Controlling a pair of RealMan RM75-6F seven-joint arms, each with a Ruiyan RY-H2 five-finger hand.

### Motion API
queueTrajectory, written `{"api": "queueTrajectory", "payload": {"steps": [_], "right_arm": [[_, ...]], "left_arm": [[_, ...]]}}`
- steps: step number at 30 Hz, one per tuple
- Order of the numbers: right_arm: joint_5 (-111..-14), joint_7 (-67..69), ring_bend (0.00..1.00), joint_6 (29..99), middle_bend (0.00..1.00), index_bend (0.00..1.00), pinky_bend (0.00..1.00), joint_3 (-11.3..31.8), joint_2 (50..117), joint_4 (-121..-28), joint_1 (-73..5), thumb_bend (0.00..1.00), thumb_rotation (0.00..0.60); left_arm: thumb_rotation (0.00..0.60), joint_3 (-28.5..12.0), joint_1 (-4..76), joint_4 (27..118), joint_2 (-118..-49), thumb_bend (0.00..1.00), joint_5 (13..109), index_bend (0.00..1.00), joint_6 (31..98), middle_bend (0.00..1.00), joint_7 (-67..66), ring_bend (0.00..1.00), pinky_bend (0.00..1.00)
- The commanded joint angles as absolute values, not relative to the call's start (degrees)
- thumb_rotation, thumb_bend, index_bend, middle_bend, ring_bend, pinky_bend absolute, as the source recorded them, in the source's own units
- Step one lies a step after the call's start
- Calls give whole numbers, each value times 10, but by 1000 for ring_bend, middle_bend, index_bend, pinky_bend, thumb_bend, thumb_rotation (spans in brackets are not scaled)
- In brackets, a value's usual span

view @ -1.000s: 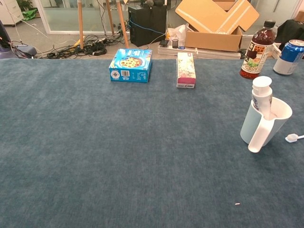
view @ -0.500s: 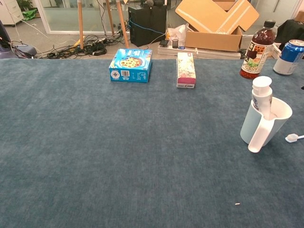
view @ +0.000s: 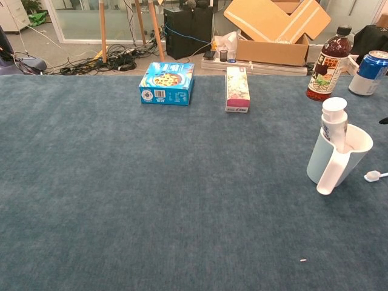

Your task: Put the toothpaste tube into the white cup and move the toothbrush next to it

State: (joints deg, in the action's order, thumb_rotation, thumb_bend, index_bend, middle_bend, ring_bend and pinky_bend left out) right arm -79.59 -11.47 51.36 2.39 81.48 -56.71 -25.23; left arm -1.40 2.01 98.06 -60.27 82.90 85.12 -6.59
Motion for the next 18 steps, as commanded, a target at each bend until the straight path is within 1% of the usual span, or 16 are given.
{"api": "queueTrajectory", "payload": {"steps": [1,6,18], "right_arm": [[-794,-116,0,510,0,516,1,23,818,-566,-255,200,600],[-791,-119,0,505,0,516,1,21,822,-564,-259,219,600],[-785,-123,0,498,0,516,1,18,828,-562,-264,220,600]], "left_arm": [[600,-14,20,981,-602,98,830,282,852,341,-65,349,451],[600,-14,19,982,-601,98,830,282,853,341,-64,349,451],[600,-14,19,982,-600,97,831,282,854,341,-63,349,451]]}}
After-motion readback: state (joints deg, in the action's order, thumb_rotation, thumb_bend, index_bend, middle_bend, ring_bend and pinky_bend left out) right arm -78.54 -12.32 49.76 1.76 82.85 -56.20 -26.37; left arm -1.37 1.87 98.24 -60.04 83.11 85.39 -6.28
